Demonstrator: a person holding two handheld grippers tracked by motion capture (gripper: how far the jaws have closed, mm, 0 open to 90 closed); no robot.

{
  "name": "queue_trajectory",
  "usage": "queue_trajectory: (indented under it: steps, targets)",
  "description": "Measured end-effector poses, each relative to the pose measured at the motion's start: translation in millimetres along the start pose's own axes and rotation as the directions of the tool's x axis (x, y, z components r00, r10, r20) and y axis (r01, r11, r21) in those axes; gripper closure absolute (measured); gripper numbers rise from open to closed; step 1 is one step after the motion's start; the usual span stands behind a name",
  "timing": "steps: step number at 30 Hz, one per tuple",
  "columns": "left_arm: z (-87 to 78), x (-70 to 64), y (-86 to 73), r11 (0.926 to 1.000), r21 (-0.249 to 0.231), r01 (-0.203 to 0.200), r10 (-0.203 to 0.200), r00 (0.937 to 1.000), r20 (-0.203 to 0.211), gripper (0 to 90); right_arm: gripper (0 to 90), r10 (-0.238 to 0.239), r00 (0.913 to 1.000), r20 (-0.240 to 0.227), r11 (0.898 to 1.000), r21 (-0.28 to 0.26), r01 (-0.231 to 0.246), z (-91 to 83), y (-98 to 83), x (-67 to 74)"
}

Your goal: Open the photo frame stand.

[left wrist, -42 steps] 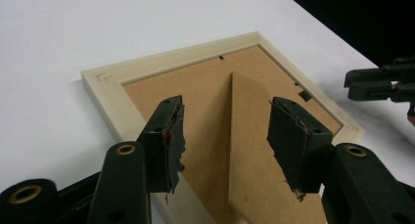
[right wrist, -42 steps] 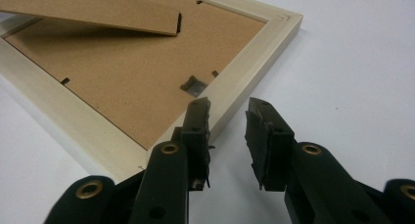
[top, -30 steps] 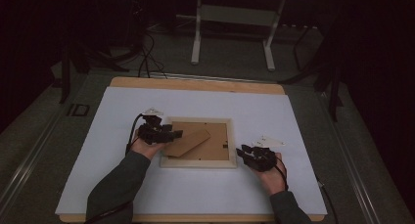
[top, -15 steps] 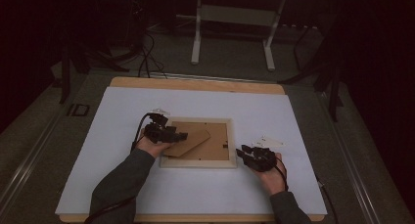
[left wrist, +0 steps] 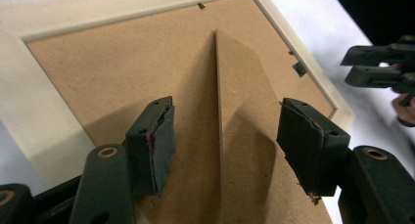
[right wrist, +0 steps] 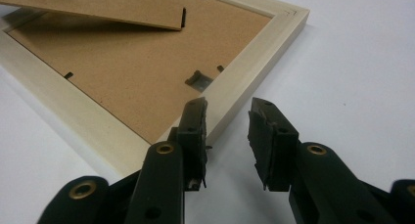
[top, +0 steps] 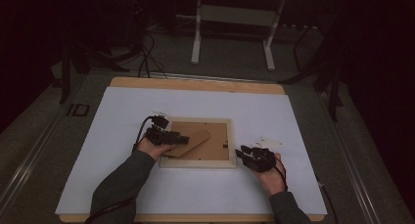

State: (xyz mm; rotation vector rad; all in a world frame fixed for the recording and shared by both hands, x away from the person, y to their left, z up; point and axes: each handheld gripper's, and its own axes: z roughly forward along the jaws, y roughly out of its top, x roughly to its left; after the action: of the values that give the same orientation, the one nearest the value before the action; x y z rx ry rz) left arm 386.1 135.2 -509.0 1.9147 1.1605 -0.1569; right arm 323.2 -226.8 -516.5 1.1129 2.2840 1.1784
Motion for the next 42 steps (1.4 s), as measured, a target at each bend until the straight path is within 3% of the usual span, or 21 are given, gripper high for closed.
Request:
queue_trajectory:
  steps: [6,16,24,42]
  targets:
    - [2.8,2.0,-2.4,0.9996,0.014,0.025,-0.025,0.9992,0.03,40.0,67.2,0.0,1.0,-0.001,1.0,0.002,0.0,0.7,-0.4,-0.1]
    - [8.1,-3.0,-0.7,0.9987,0.051,0.005,-0.008,0.9982,0.059,45.8,66.8,-0.001,1.0,-0.002,1.0,0.001,0.001,0.4,-0.3,-0.3]
    - [13.8,-10.1,5.0,0.996,0.089,-0.014,0.009,0.9986,0.052,48.7,66.4,-0.004,1.0,-0.005,1.0,0.007,0.004,0.9,-0.7,-0.7]
    - [10.2,-12.9,5.6,0.9961,0.081,-0.035,0.031,0.9983,0.048,54.7,65.8,-0.002,1.0,-0.009,1.0,0.015,0.002,4.2,-1.2,0.4]
